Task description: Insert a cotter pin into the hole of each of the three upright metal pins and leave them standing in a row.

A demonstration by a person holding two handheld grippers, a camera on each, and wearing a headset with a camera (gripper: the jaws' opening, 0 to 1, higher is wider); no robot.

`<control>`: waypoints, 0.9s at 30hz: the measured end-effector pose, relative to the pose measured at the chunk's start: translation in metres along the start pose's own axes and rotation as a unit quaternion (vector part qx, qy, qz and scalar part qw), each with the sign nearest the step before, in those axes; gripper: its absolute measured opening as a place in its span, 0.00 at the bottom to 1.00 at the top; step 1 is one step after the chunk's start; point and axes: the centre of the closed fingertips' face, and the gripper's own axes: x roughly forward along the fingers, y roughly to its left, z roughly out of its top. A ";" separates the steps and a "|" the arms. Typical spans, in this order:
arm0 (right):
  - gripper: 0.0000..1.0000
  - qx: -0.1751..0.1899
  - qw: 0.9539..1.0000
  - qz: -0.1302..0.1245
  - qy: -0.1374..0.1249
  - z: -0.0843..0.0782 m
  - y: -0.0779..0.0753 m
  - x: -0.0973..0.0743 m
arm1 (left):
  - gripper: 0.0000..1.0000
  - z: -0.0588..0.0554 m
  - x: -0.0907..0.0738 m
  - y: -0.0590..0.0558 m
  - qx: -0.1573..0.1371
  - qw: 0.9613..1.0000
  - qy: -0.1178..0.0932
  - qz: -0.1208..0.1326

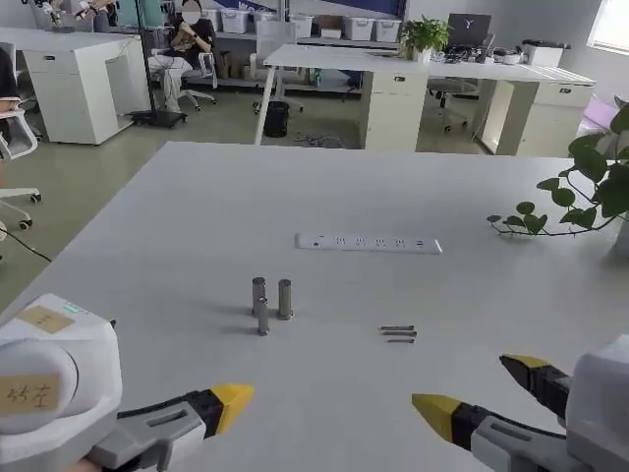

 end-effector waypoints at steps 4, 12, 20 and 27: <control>0.68 0.000 1.000 -0.001 0.002 -0.002 -0.001 0.000 | 0.91 -0.001 0.001 0.001 -0.001 1.000 0.001 0.000; 0.69 -0.005 1.000 -0.003 0.015 -0.008 -0.001 0.002 | 0.91 -0.005 0.002 0.000 0.001 1.000 0.007 -0.002; 0.75 -0.012 1.000 0.000 0.029 -0.012 -0.002 0.004 | 0.91 -0.007 0.003 0.000 -0.002 1.000 0.007 -0.002; 0.78 -0.011 1.000 0.009 0.025 -0.009 0.001 0.008 | 0.91 -0.008 0.006 -0.002 -0.004 1.000 0.009 -0.006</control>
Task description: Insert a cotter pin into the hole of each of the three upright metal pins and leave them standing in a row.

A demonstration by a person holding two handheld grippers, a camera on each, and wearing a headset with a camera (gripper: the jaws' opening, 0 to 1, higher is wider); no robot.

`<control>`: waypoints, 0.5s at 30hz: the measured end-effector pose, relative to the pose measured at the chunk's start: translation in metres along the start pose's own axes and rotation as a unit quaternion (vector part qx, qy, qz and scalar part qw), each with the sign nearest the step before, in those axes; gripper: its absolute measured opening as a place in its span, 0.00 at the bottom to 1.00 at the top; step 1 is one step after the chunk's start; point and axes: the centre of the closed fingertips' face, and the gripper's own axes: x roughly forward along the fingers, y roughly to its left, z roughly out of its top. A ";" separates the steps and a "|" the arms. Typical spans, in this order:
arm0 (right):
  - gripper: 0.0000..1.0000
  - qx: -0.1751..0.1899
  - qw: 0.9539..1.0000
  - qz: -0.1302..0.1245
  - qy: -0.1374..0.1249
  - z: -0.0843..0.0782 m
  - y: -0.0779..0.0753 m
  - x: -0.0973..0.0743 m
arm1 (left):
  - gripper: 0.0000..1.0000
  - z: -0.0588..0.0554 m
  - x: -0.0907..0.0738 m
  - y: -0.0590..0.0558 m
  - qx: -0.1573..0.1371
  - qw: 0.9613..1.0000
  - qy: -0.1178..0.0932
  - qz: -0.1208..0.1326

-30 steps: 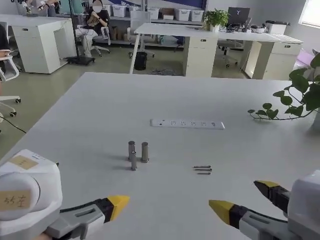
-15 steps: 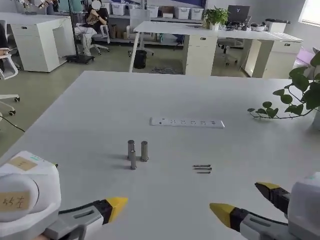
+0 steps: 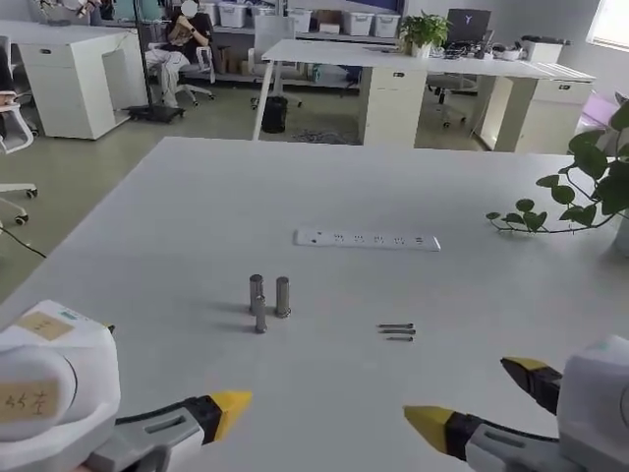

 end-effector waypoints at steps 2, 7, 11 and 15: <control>0.78 0.000 1.000 0.003 -0.001 0.000 0.000 0.002 | 0.91 -0.002 0.003 -0.001 -0.002 1.000 0.004 -0.002; 0.79 -0.002 1.000 0.007 0.004 -0.001 0.000 0.006 | 0.90 -0.004 0.005 -0.002 -0.006 1.000 0.007 -0.005; 0.79 -0.002 1.000 0.009 0.004 -0.001 0.001 0.008 | 0.90 -0.004 0.005 -0.001 -0.003 1.000 0.008 -0.004; 0.78 0.000 1.000 0.011 0.005 -0.001 0.001 0.010 | 0.90 -0.004 0.006 0.000 -0.004 1.000 0.010 -0.004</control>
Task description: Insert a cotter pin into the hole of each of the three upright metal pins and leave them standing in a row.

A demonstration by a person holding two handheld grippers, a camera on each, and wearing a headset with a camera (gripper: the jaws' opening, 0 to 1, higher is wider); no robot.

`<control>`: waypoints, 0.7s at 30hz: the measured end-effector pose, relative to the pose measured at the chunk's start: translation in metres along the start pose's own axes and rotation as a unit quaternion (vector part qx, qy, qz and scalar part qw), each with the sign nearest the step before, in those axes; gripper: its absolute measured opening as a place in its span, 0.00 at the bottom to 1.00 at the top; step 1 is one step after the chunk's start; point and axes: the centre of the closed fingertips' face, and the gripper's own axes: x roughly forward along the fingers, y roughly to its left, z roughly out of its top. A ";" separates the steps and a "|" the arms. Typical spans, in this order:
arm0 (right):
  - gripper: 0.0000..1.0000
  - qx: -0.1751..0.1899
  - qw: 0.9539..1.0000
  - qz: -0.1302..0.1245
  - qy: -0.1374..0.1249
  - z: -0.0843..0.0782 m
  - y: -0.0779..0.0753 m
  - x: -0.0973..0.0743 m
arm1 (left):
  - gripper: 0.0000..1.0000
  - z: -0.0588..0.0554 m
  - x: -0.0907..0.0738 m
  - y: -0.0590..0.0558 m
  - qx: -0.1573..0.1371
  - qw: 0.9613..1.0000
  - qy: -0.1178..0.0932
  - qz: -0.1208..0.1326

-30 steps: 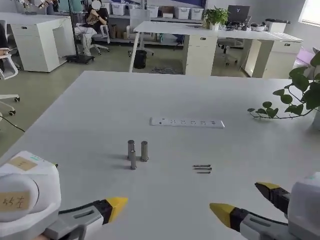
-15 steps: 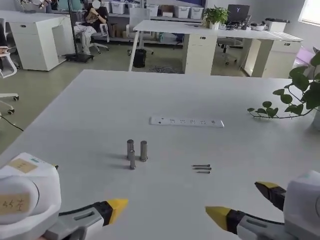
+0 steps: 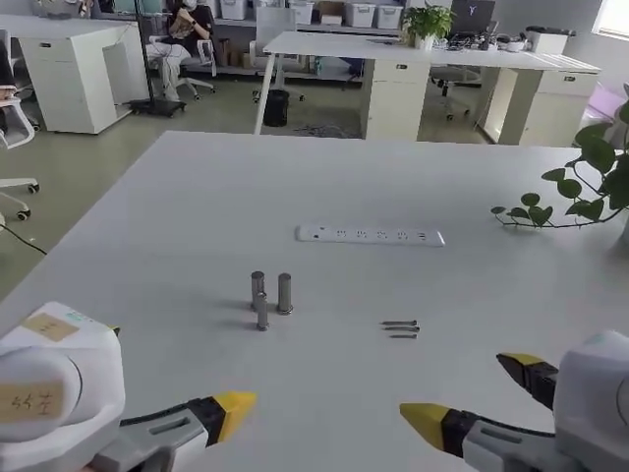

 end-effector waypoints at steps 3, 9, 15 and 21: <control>0.77 0.000 1.000 0.000 0.000 -0.001 0.000 0.000 | 0.89 0.001 0.001 -0.001 0.002 1.000 0.000 -0.001; 0.77 -0.001 1.000 0.000 0.002 -0.003 0.000 -0.001 | 0.89 0.002 0.002 -0.002 0.002 1.000 -0.003 -0.003; 0.75 0.002 1.000 0.006 -0.006 -0.001 0.001 0.001 | 0.87 0.002 0.004 -0.004 0.005 1.000 -0.005 -0.007; 0.70 -0.004 1.000 0.016 -0.007 0.005 0.003 0.015 | 0.85 0.003 0.008 -0.007 0.009 1.000 -0.007 -0.013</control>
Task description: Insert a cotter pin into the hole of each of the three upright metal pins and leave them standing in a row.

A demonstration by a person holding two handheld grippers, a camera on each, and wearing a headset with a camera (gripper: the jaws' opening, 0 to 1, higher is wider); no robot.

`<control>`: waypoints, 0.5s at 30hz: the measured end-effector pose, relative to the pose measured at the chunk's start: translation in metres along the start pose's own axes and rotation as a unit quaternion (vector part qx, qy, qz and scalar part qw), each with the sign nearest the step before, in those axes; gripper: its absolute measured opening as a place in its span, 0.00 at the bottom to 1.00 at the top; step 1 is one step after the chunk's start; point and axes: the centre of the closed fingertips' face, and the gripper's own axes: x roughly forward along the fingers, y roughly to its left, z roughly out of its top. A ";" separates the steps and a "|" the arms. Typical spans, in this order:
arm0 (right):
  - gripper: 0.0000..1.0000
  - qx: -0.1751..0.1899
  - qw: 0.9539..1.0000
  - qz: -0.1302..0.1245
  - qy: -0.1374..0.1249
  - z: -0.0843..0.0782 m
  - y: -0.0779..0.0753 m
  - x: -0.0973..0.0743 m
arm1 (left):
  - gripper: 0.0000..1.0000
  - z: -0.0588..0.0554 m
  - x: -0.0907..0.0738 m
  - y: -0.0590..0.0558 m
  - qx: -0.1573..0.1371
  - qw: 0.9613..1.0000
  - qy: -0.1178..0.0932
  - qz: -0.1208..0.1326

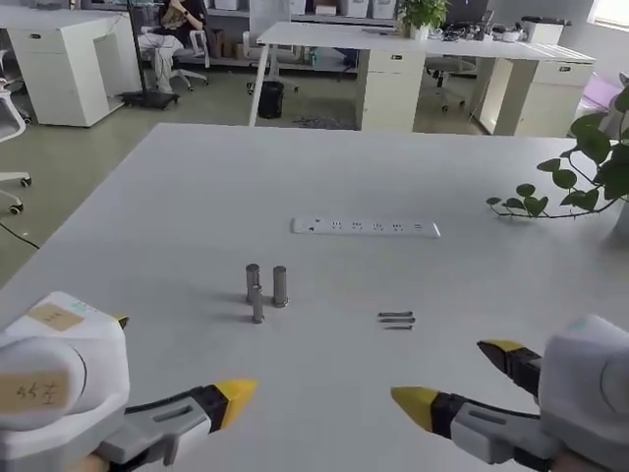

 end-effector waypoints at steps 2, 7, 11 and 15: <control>0.67 -0.002 1.000 0.005 -0.002 0.002 0.001 0.006 | 0.84 0.000 0.002 -0.001 0.003 1.000 -0.003 -0.001; 0.58 0.005 1.000 0.022 -0.012 0.010 0.006 0.025 | 0.78 -0.003 0.005 -0.001 0.002 1.000 -0.005 0.000; 0.53 -0.008 0.999 0.039 -0.009 0.013 0.014 0.043 | 0.76 -0.008 0.007 -0.001 0.004 1.000 -0.005 -0.001; 0.48 -0.019 0.998 0.053 -0.012 0.016 0.022 0.060 | 0.74 -0.015 0.011 0.001 -0.005 1.000 -0.002 -0.005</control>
